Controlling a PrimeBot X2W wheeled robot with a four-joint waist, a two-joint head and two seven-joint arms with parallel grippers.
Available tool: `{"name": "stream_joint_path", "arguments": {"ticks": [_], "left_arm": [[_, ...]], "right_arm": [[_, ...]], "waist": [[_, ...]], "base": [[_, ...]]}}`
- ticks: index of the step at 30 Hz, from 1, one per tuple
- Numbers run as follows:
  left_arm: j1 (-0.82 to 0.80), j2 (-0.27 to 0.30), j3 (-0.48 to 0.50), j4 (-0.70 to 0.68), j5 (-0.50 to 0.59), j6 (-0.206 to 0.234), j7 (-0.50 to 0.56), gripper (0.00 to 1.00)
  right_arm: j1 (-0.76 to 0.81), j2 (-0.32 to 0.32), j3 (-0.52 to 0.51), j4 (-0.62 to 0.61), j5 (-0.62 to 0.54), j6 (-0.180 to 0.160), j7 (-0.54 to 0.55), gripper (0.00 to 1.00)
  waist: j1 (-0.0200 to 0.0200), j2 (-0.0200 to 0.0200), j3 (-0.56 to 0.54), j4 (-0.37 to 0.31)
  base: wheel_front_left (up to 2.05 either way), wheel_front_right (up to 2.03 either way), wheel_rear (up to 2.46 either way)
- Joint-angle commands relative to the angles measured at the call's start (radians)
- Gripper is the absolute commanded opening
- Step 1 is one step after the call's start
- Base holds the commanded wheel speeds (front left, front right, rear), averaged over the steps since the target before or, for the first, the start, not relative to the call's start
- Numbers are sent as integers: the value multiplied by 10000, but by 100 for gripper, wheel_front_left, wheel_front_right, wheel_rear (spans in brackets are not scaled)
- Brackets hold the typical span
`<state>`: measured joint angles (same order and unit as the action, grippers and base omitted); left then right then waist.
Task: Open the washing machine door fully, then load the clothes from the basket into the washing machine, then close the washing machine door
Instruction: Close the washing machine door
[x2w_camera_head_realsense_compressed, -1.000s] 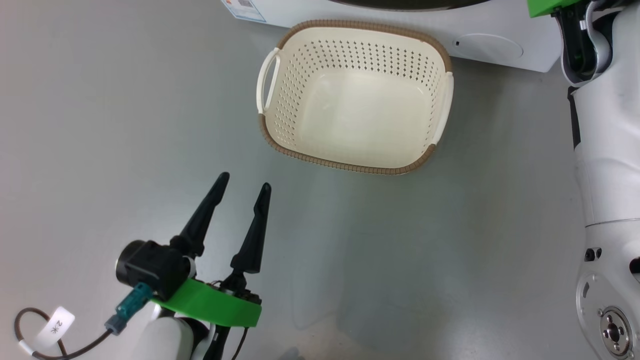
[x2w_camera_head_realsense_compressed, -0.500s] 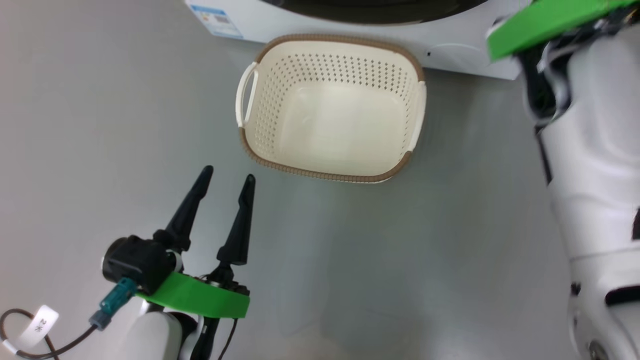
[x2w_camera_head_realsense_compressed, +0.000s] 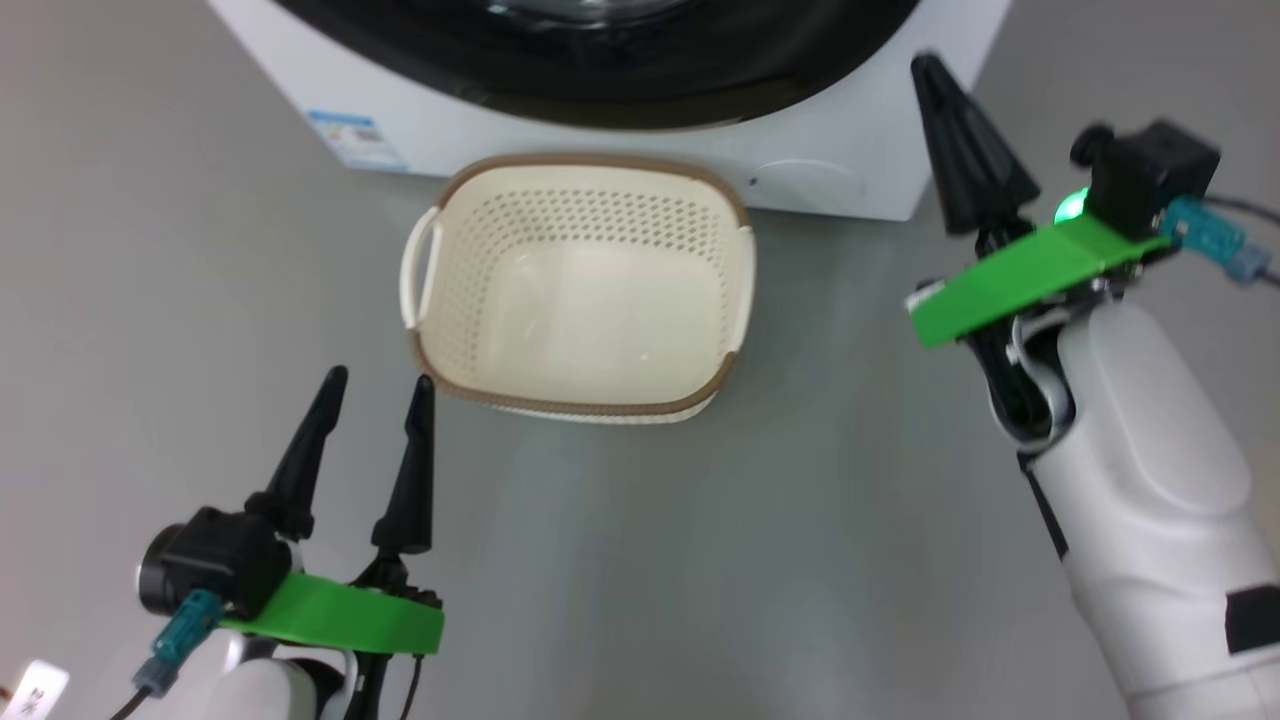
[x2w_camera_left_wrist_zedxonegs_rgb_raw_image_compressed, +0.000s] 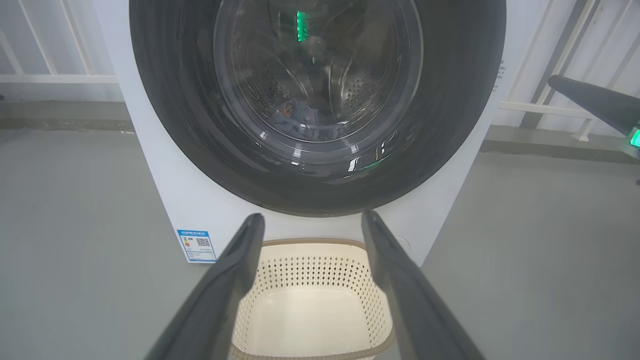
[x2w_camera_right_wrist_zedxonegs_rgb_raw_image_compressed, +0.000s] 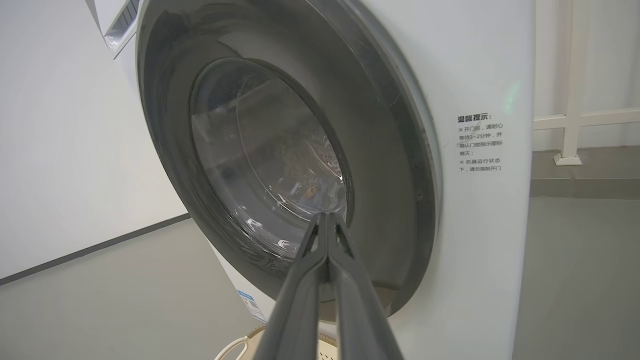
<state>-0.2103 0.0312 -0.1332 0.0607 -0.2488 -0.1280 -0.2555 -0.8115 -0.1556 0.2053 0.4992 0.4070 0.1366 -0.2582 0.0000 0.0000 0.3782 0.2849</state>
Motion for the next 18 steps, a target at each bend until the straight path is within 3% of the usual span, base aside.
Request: {"name": "stream_joint_path", "arguments": {"ticks": [1, 4, 5, 6, 8, 9, 10, 18], "left_arm": [[133, 191, 490, -261, 169, -27, -63, 100], [288, 191, 715, -292, 296, -27, -63, 100], [342, 191, 787, -297, 340, -27, -63, 100], [393, 191, 840, -305, 383, -27, -63, 100], [528, 191, 916, -338, 475, -27, -63, 100], [594, 191, 964, -334, 504, -27, -63, 100], [650, 198, 1011, -319, 525, -27, -63, 100], [1145, 209, 1284, -252, 738, -27, -63, 100]], "right_arm": [[501, 109, 251, -445, 166, -59, -36, 0], [1073, 12, 313, -660, 258, -59, -36, 0], [1247, -5, 312, -713, 280, -59, -36, 5], [1410, -17, 289, -771, 301, -59, -36, 25], [1727, -40, 242, -865, 292, -59, -36, 47], [1884, -35, 209, -906, 287, -59, -36, 70], [2036, -19, 165, -948, 296, -59, -36, 100], [3164, 20, -165, -1225, 226, -59, -36, 100]], "waist": [[0, 0, -562, -667], [0, 0, -789, -1004], [0, 0, -867, -1111], [0, 0, -947, -1212], [0, 0, -1125, -1395], [0, 0, -1217, -1482], [0, 0, -1306, -1563], [0, 0, -2015, -1964]], "base": [[0, 0, 0], [0, 0, 0], [0, 0, 0], [0, 0, 0], [0, 0, 0], [0, 0, 0], [0, 0, 0], [0, 0, 0]]}}
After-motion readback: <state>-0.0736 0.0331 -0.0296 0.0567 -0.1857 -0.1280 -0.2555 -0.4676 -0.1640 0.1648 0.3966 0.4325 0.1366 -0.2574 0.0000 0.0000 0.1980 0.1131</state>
